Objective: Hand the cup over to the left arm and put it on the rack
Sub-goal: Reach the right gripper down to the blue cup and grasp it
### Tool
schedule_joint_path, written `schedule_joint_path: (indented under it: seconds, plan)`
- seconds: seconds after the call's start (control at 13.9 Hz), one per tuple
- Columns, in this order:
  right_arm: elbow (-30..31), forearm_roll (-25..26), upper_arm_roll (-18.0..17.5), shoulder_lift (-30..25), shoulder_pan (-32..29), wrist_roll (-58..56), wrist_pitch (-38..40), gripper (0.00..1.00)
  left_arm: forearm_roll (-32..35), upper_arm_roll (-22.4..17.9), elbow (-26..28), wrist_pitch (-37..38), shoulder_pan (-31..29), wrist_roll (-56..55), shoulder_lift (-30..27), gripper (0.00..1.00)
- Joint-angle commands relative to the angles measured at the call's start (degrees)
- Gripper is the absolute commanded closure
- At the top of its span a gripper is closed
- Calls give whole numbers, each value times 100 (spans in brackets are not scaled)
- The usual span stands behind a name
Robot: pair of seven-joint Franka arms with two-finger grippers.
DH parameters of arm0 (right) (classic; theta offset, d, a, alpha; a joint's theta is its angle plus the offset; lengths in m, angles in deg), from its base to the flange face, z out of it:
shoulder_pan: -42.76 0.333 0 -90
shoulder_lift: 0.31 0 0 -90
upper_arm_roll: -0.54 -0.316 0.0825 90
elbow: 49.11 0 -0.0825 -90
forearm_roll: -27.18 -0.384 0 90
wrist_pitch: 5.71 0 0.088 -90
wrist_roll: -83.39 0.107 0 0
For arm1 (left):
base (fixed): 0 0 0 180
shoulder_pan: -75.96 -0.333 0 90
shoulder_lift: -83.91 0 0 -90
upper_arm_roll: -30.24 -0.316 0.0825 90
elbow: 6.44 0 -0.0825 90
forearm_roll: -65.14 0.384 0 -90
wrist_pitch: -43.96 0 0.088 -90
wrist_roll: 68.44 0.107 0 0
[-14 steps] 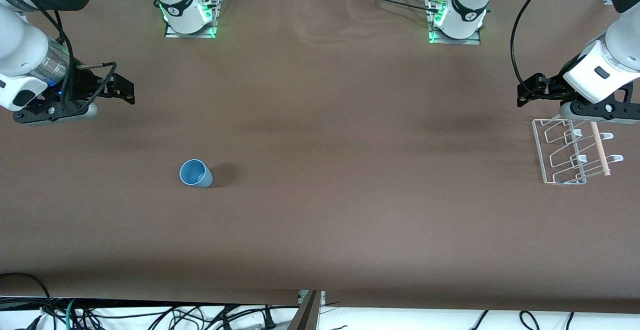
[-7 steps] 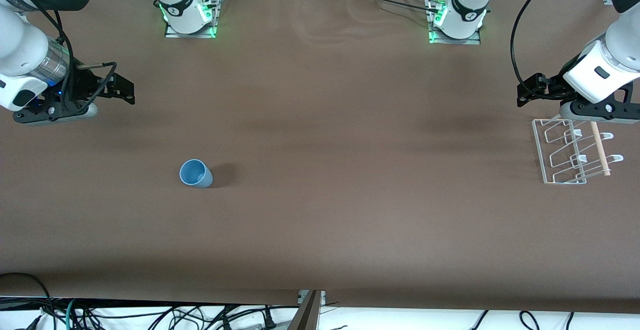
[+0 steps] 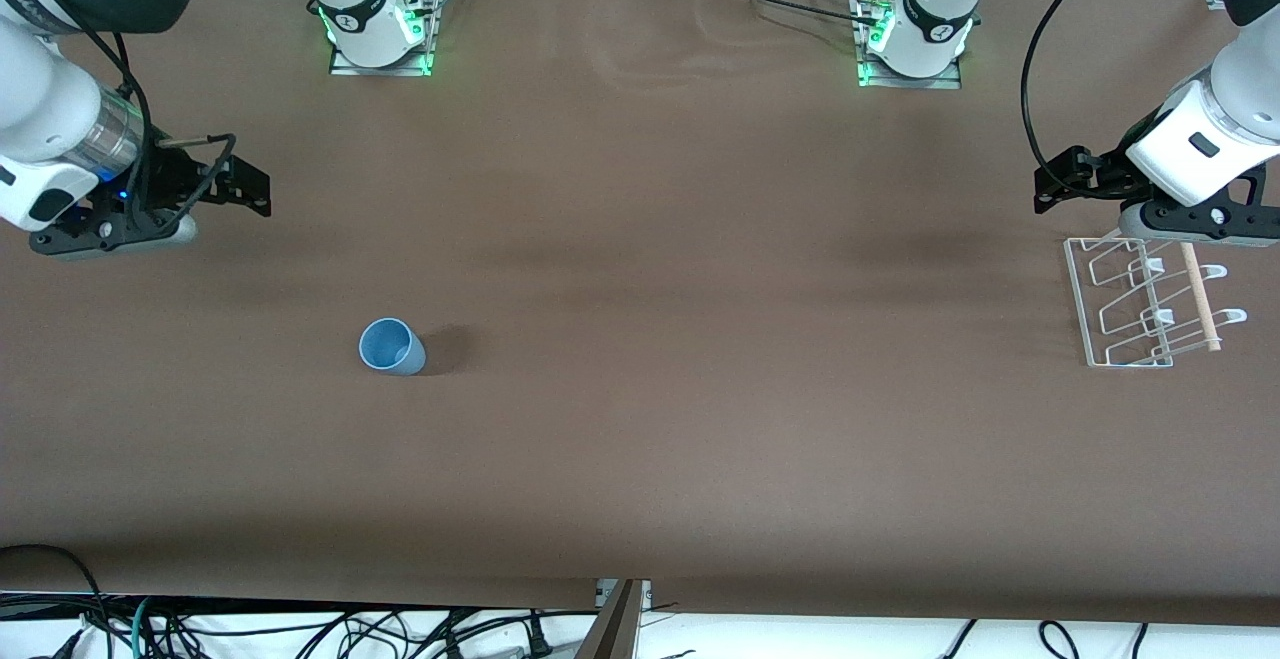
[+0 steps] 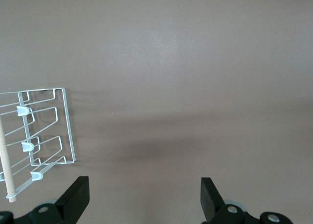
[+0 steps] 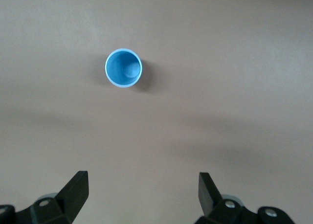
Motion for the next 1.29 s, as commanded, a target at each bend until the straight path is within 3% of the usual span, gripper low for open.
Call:
schedule_joint_path:
  seconds: [0.0, 0.22, 0.43, 0.79, 1.22]
  plan:
    - [-93, -134, -18, 469, 11, 71, -267, 1, -77, 16, -104, 116, -28, -43, -14, 0]
    - [-66, -196, -9, 1039, -50, -43, -442, 1, -77, 16, -104, 108, -28, -43, -14, 0]
    - [-5, -310, -27, 1848, -41, -78, -1399, 1, -77, 24, -104, 116, -28, -43, -14, 0]
    - [-22, -337, -44, 2465, 2, -272, -2296, 1, -77, 24, -104, 116, -28, -43, -14, 0]
    - [-58, -433, -62, 2905, 29, -219, -2694, 1, -77, 24, -104, 116, -28, -43, -14, 0]
